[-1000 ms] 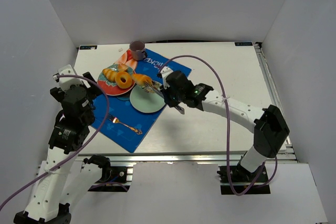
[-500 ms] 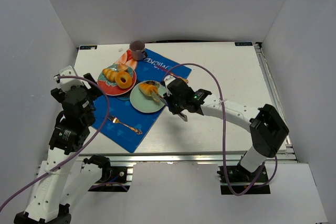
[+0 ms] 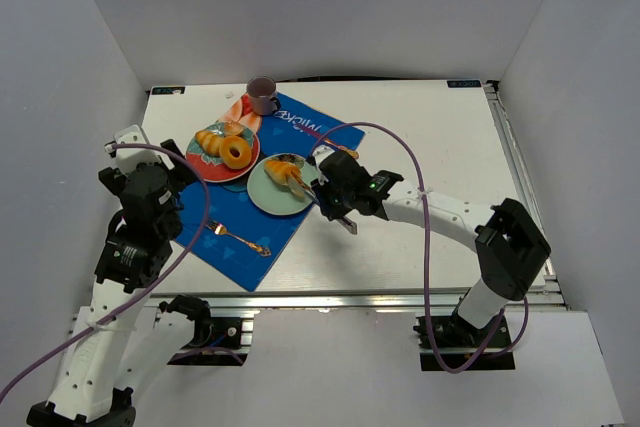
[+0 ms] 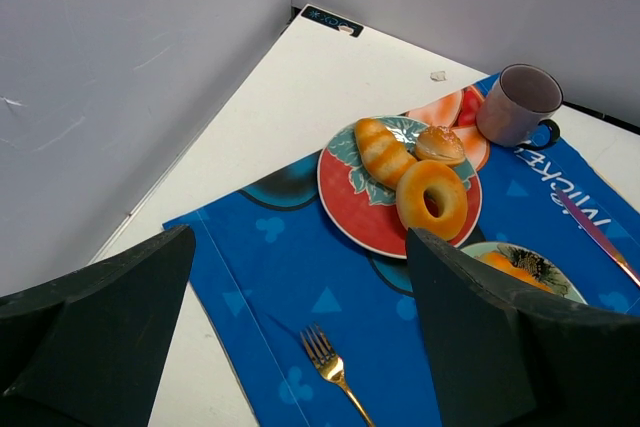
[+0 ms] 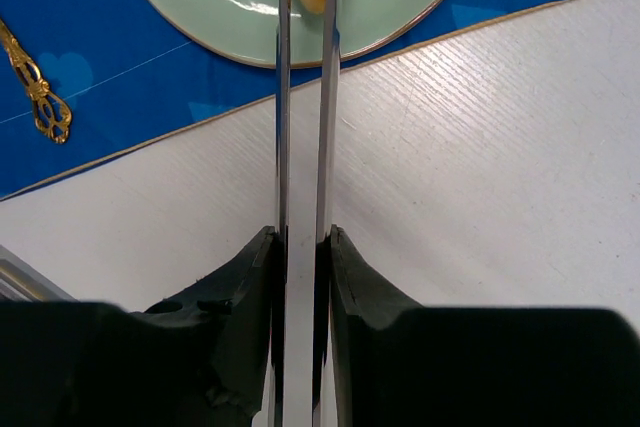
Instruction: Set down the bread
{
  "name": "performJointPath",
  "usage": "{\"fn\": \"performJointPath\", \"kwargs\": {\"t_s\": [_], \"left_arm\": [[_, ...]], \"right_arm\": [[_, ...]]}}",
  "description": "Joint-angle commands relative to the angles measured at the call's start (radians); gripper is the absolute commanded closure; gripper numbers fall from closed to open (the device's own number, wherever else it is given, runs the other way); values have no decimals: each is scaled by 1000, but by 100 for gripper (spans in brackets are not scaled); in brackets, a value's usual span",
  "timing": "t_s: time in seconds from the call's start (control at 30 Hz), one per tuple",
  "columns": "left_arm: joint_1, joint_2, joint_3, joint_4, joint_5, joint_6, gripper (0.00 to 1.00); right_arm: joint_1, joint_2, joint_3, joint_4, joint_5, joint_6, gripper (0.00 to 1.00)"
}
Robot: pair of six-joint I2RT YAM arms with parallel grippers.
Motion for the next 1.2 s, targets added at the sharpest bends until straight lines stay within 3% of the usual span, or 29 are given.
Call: {"fn": "performJointPath", "kwargs": {"t_s": [0.0, 0.23, 0.57, 0.7, 0.77, 0.8, 0.9, 0.97, 1.17], "left_arm": [[-3, 6, -2, 8, 10, 1, 3], [-3, 4, -9, 23, 17, -2, 2], [-3, 9, -13, 23, 25, -5, 2], [-3, 9, -10, 21, 23, -4, 2], [-3, 7, -9, 27, 25, -4, 2], [-3, 7, -9, 34, 25, -2, 2], [-3, 10, -17, 46, 39, -1, 2], [-3, 12, -23, 54, 56, -1, 2], [-3, -5, -31, 60, 70, 21, 2]], "right_arm": [[3, -41, 16, -7, -35, 13, 70], [3, -104, 10, -31, -73, 24, 50], [3, -160, 1, -48, -64, 39, 47], [3, -210, 8, -67, 21, 91, 47], [0, -255, 14, -97, 130, 215, 46], [0, -267, 24, -172, 272, 285, 46], [-11, -308, 22, -402, 487, 661, 44], [-40, -316, -5, -467, 510, 880, 42], [-55, -227, -68, -486, 488, 1160, 45]]}}
